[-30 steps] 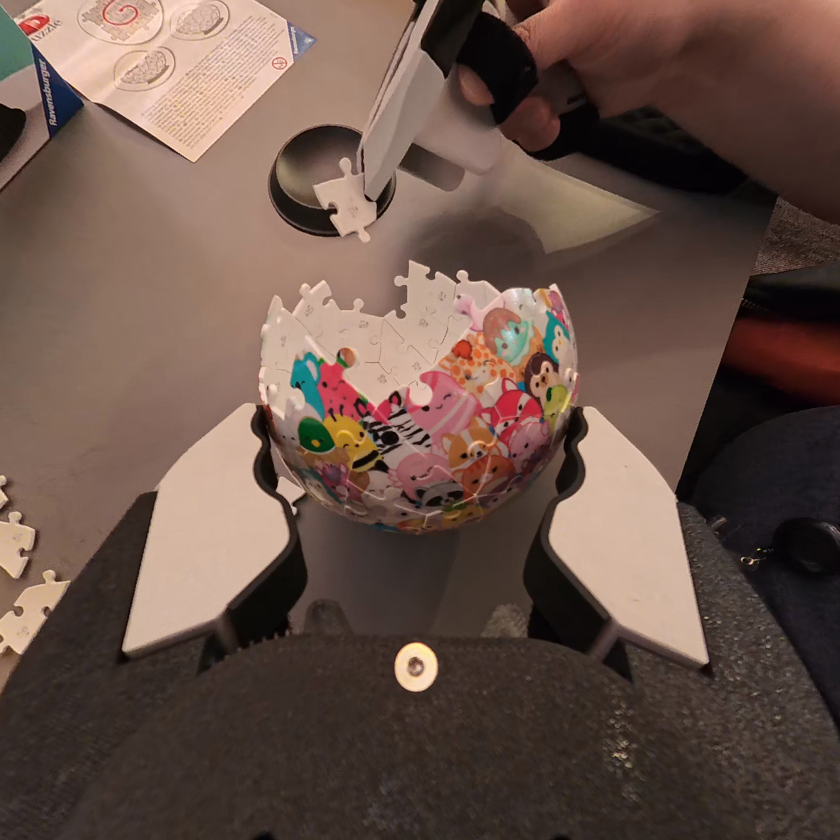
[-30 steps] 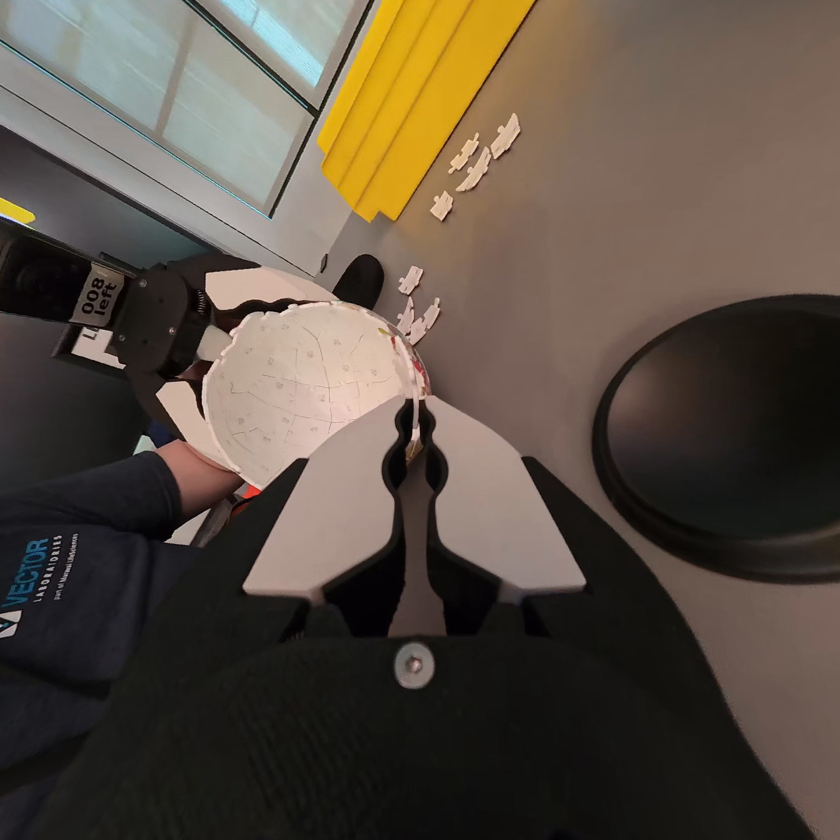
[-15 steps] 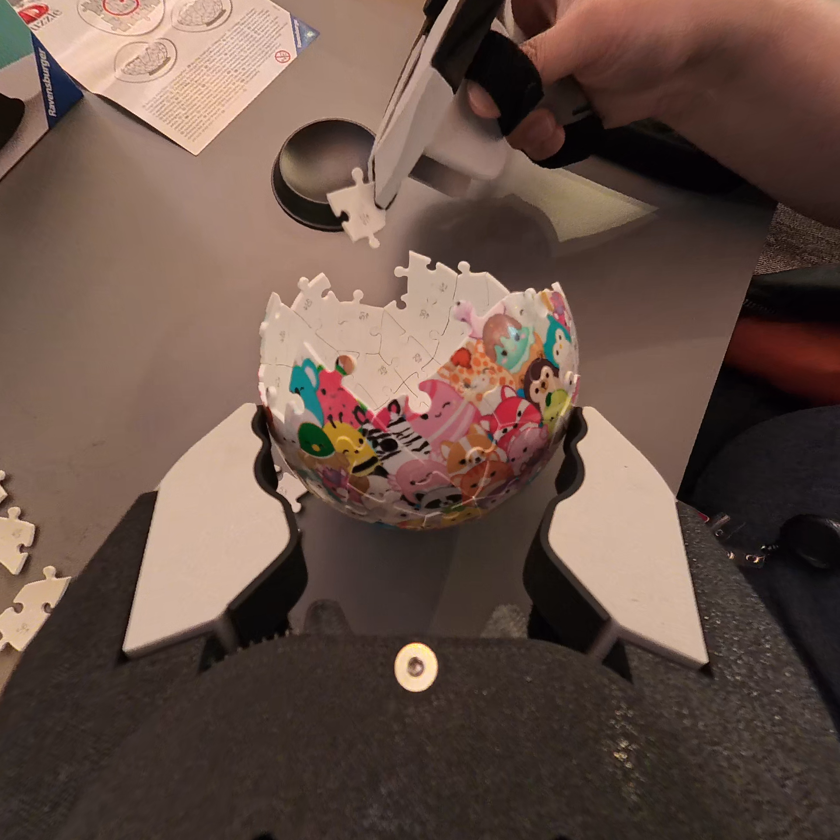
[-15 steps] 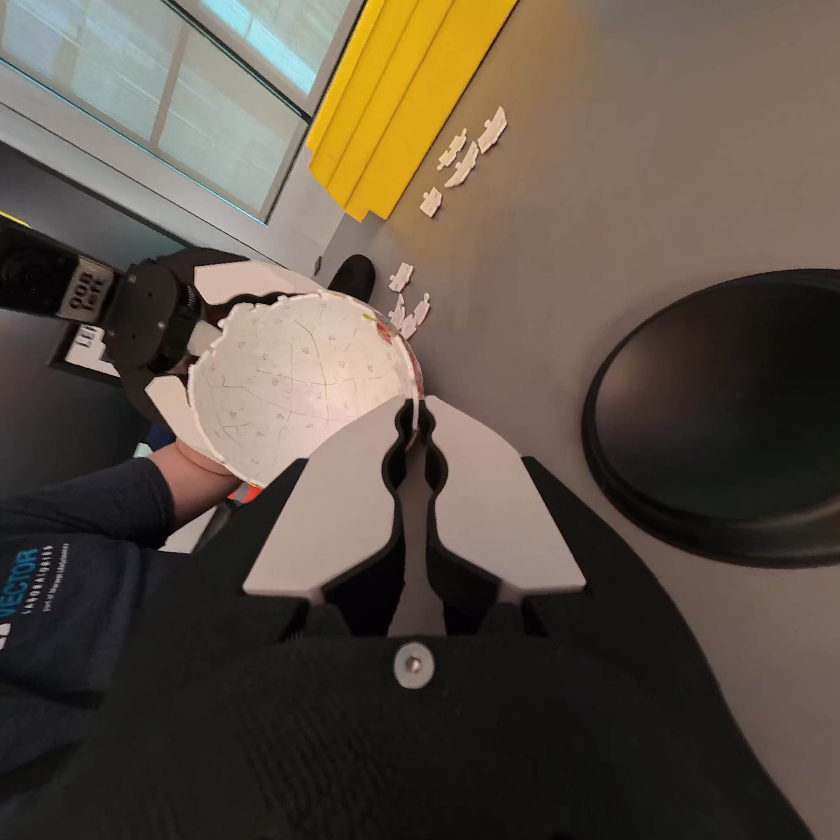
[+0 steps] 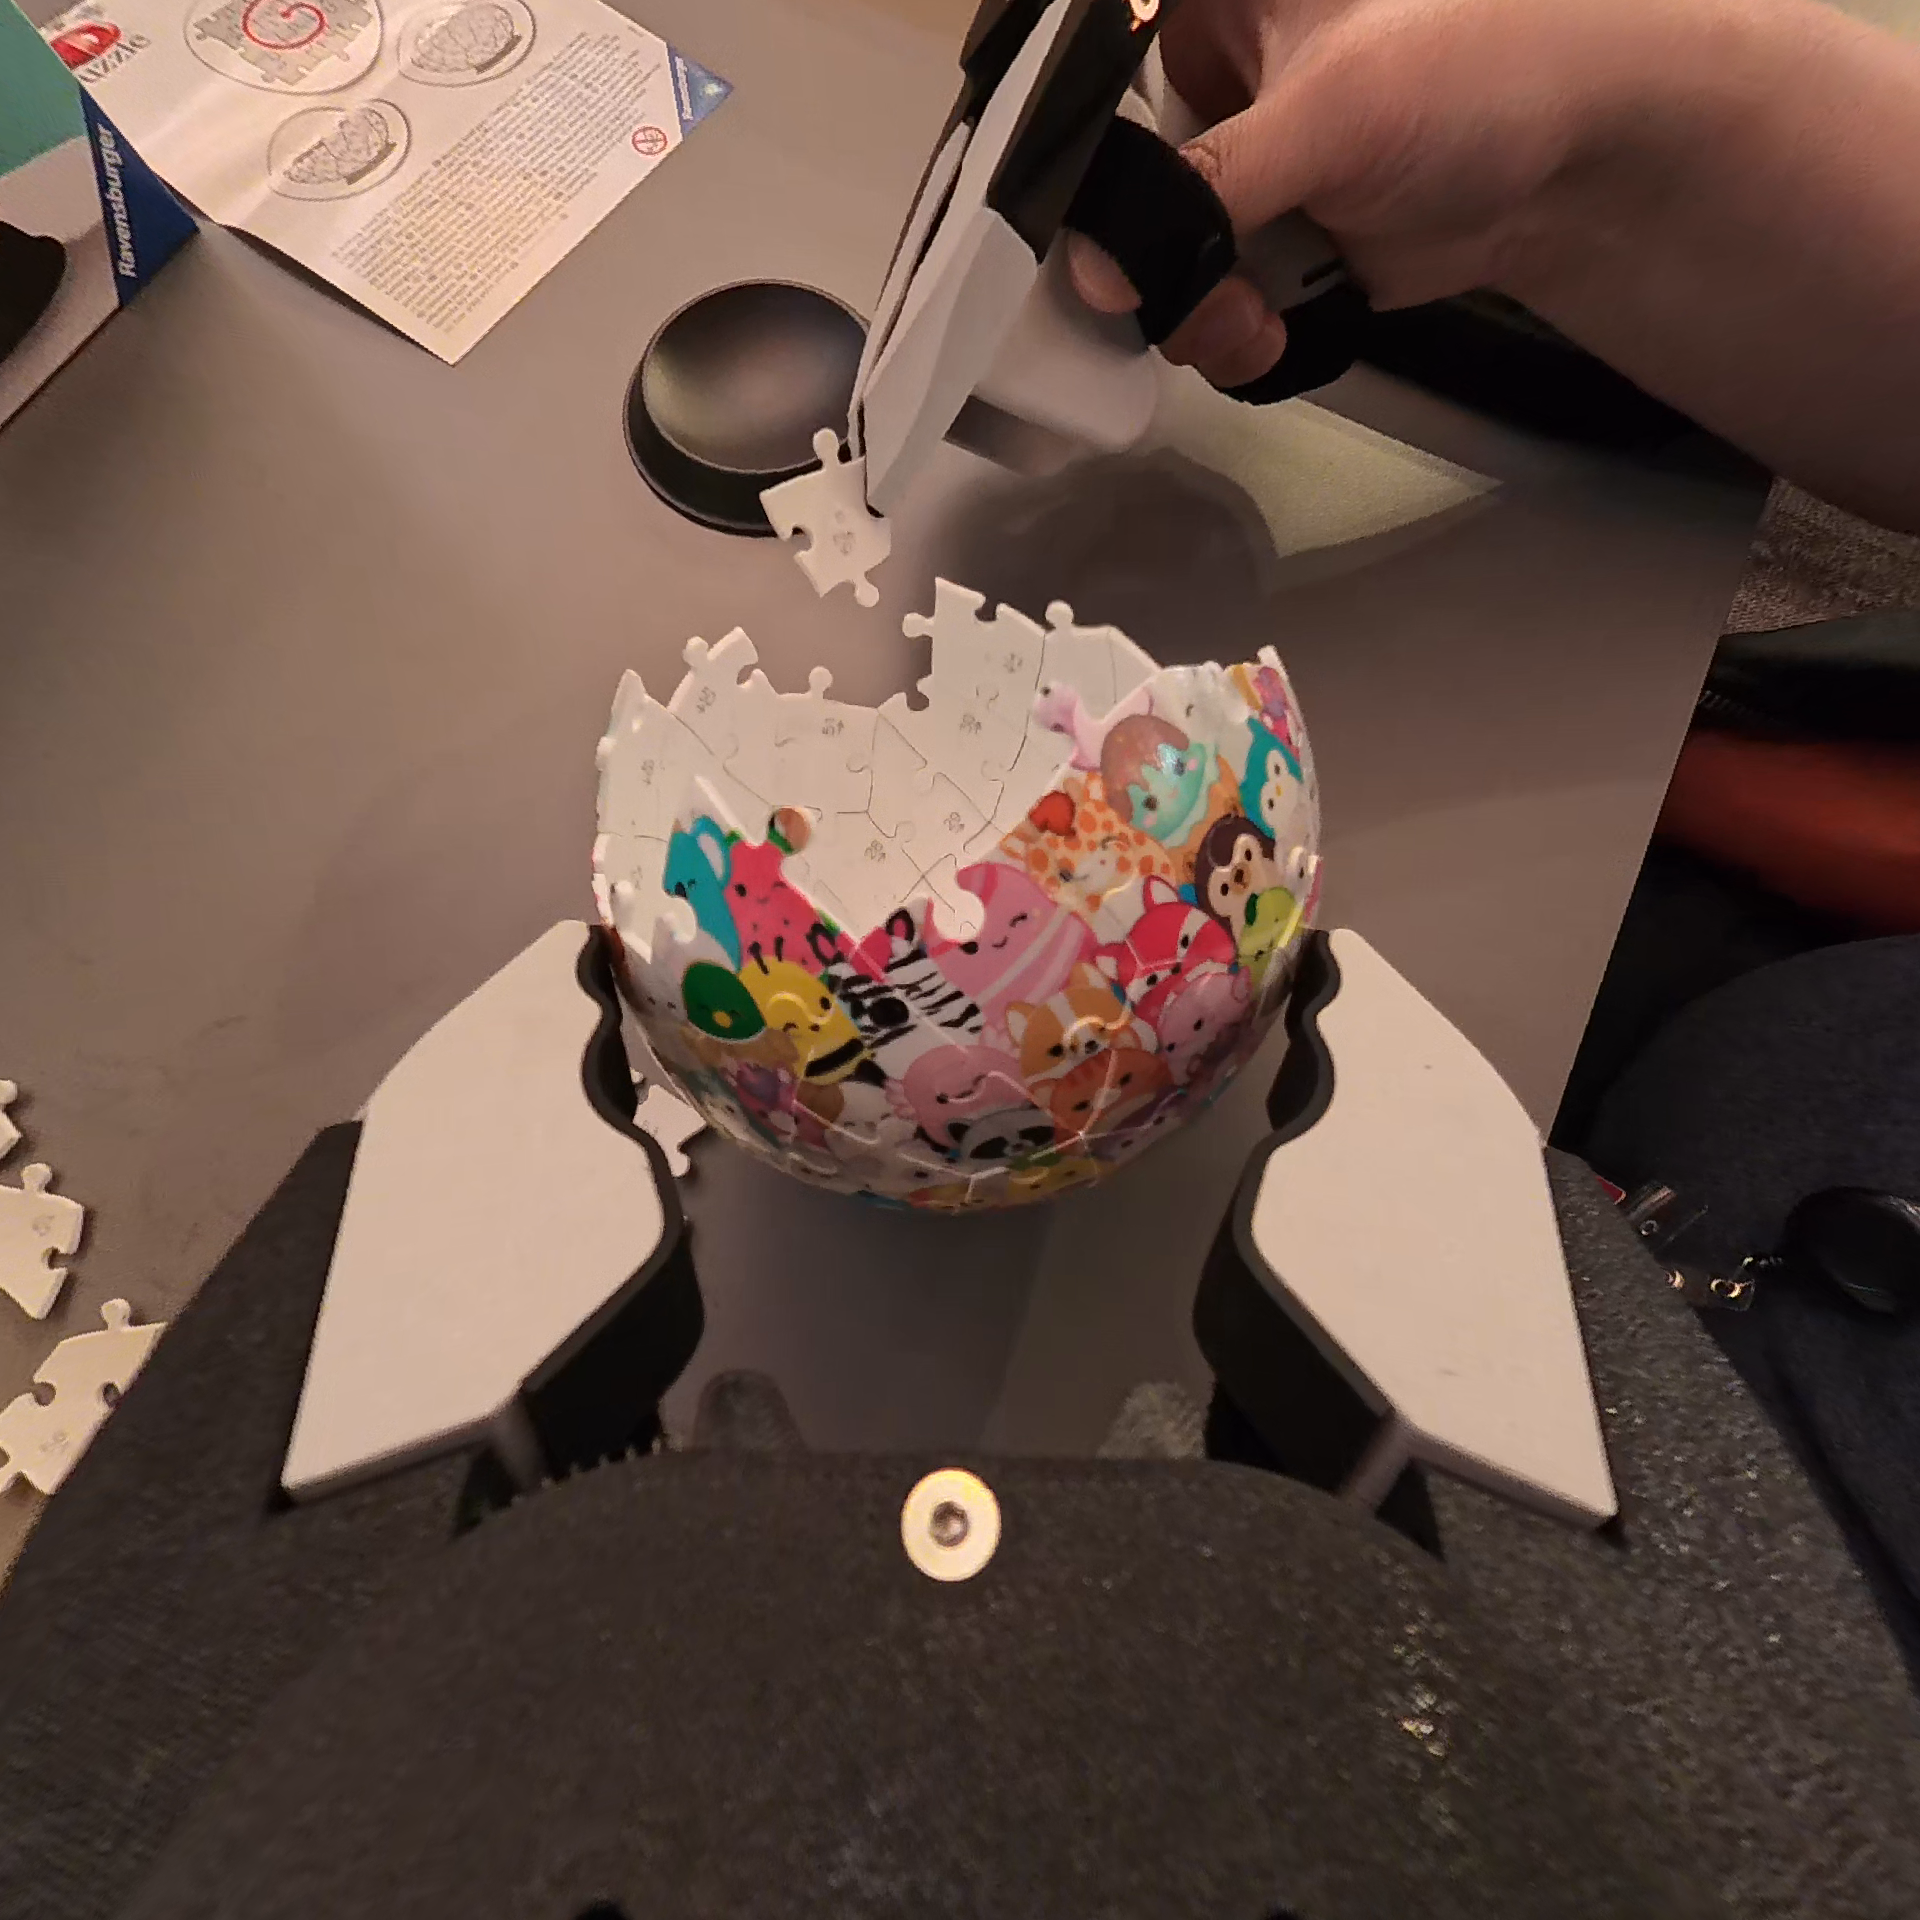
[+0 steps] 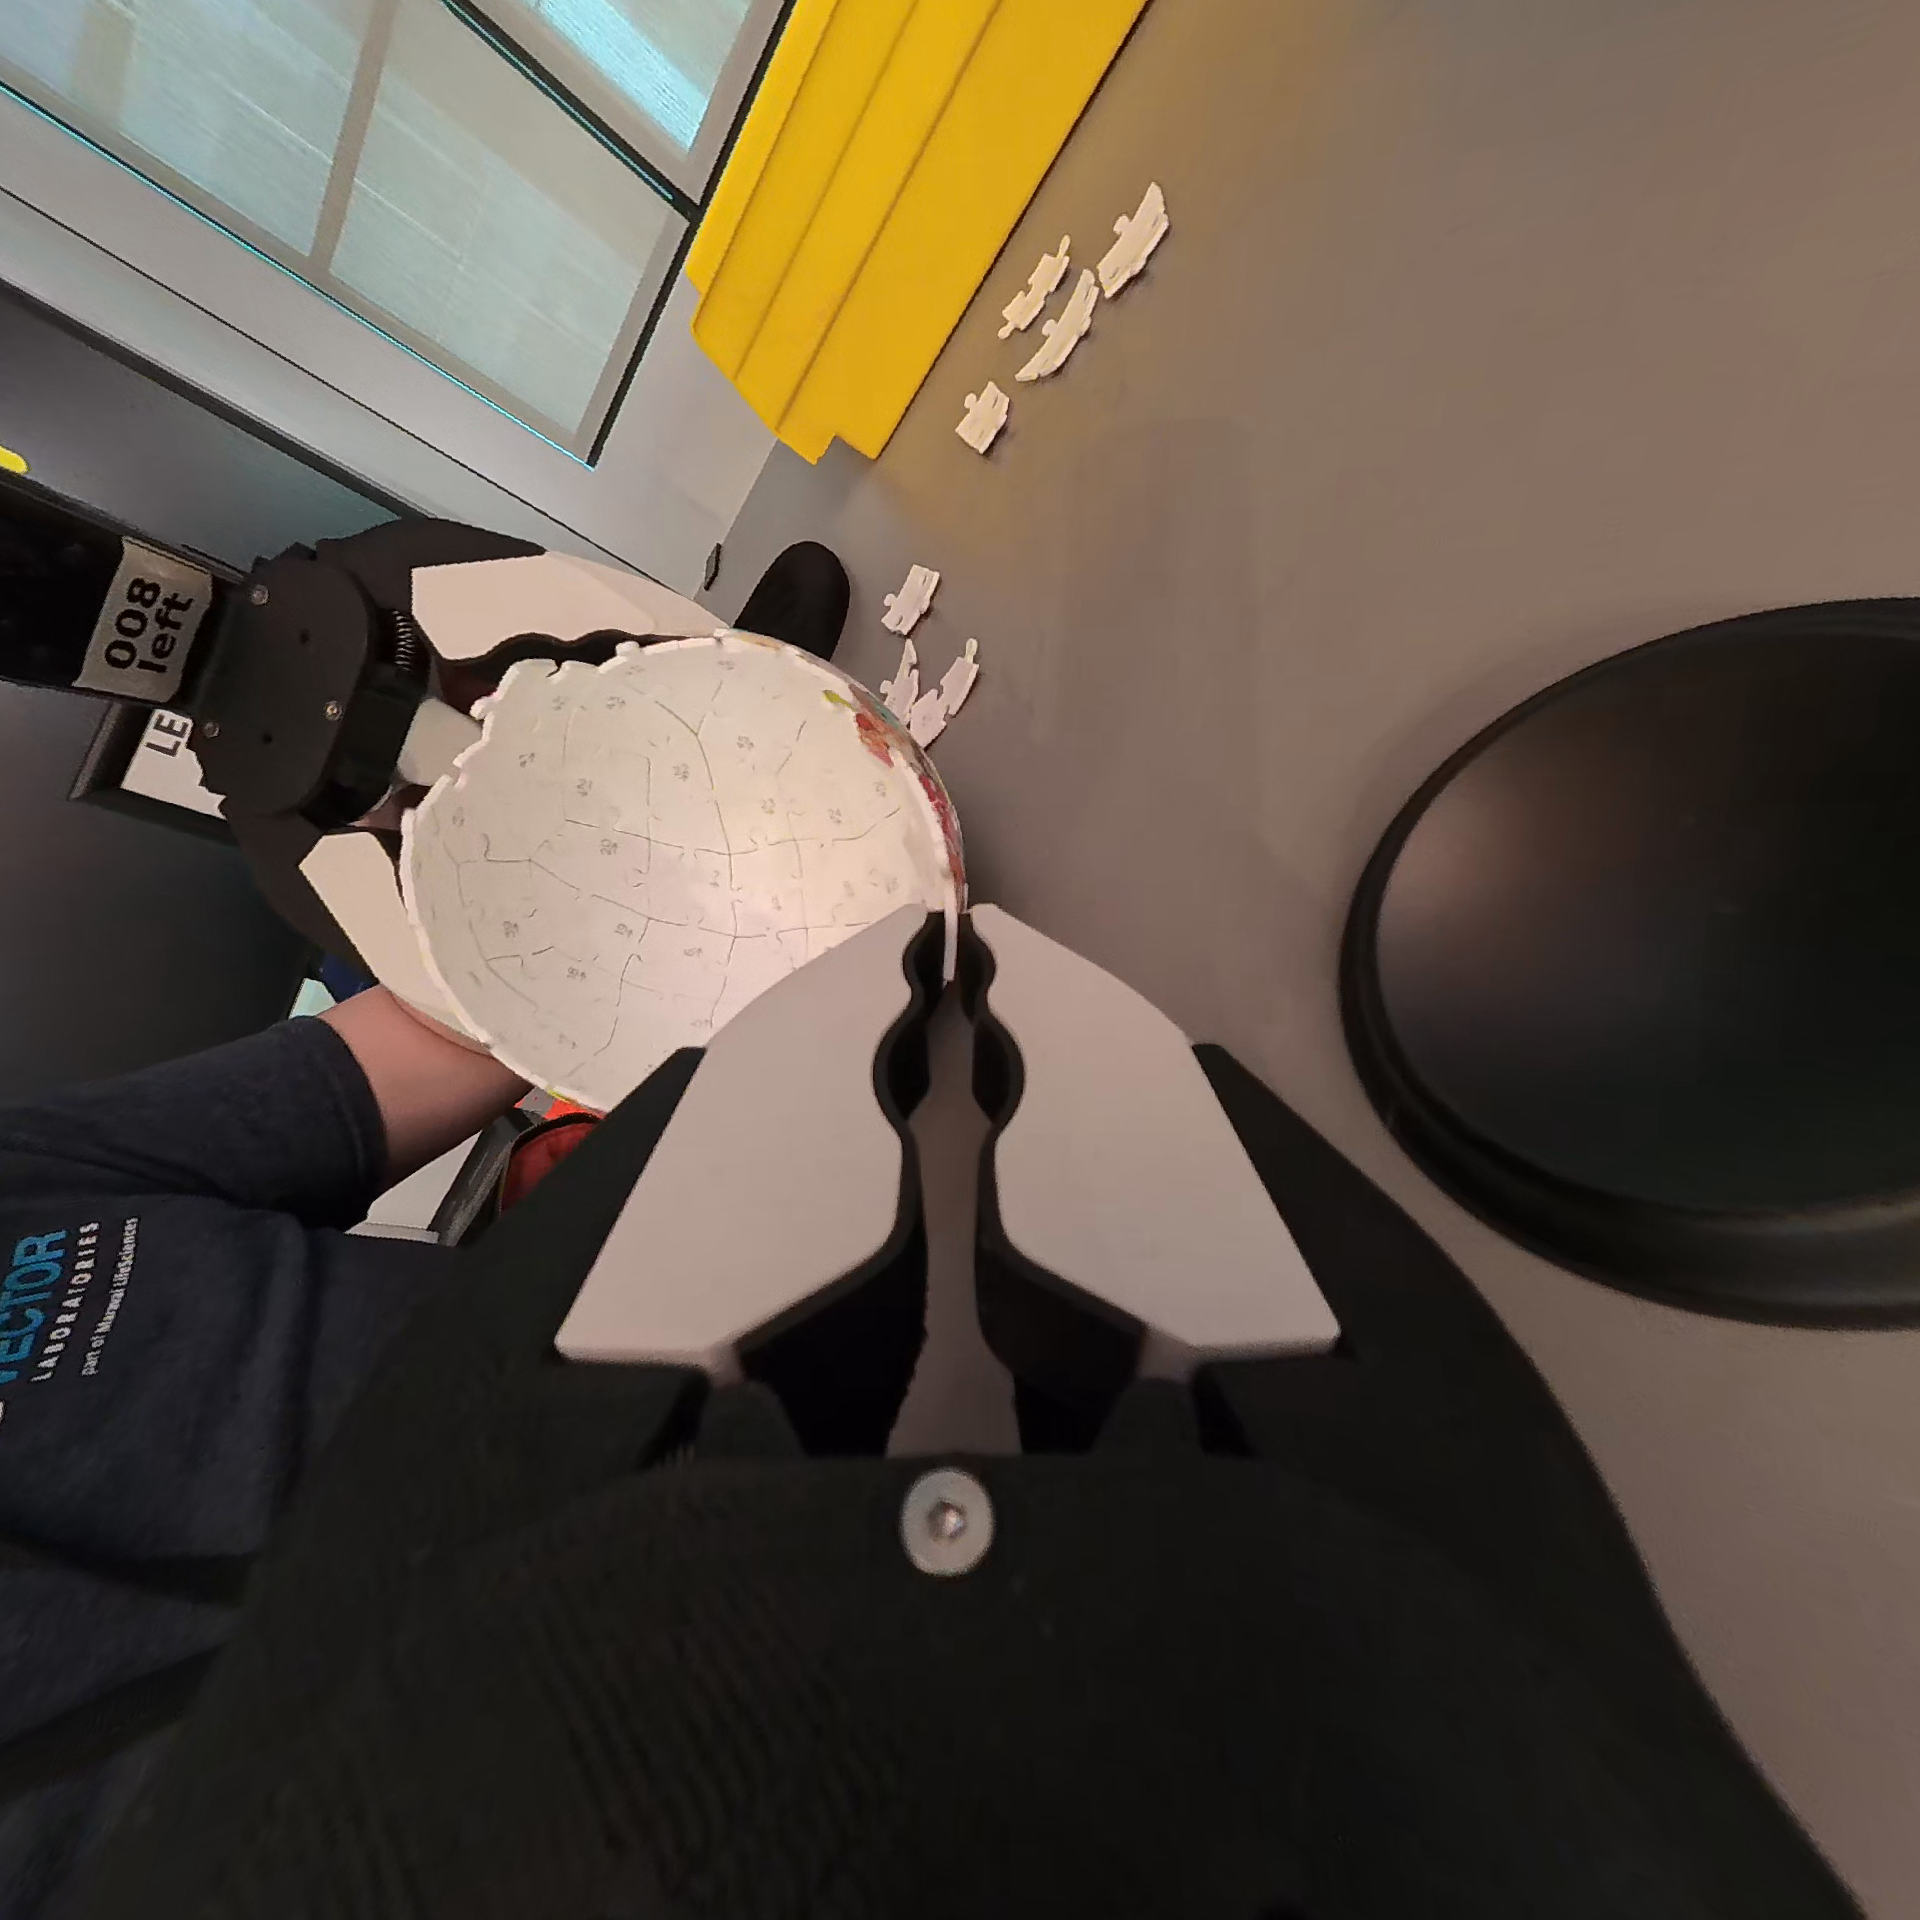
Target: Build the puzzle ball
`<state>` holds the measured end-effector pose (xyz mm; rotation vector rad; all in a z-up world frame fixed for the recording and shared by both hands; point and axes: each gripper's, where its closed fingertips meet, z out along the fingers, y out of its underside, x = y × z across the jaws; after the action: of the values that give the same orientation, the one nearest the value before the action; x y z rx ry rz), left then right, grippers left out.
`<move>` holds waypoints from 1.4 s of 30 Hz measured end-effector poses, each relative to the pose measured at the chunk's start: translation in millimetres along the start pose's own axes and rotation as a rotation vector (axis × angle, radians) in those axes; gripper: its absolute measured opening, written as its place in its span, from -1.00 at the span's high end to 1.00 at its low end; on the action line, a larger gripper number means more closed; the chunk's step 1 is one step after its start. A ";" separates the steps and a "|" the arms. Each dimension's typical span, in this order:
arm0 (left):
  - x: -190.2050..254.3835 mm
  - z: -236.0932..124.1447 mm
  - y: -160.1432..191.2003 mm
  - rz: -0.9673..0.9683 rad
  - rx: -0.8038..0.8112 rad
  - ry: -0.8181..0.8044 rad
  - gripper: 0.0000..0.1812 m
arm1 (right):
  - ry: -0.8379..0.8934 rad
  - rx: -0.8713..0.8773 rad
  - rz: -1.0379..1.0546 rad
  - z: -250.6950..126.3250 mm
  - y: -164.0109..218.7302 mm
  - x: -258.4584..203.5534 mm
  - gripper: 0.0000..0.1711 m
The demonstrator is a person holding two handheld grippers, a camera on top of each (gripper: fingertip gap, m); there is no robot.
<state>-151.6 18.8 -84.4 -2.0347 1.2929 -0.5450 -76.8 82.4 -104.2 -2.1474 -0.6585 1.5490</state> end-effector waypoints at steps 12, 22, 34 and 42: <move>1.1 -1.0 0.9 -0.004 0.008 -0.008 -0.33 | 0.049 -0.033 0.085 0.9 9.3 16.2 0.96; 2.8 -3.6 5.3 -0.023 0.029 -0.015 -0.32 | 0.097 0.078 -0.002 -7.1 -2.4 7.9 0.96; 7.6 -12.5 23.2 -0.192 0.162 -0.178 -0.34 | 0.016 0.162 -0.005 2.0 -5.8 -7.3 0.97; 17.8 -17.6 41.0 -0.261 0.208 -0.272 -0.40 | 0.005 0.162 -0.054 6.0 -7.7 -21.8 0.97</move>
<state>-181.4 -14.8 -101.6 -2.0298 0.7841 -0.4771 -89.4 76.0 -85.0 -1.9984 -0.5641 1.5141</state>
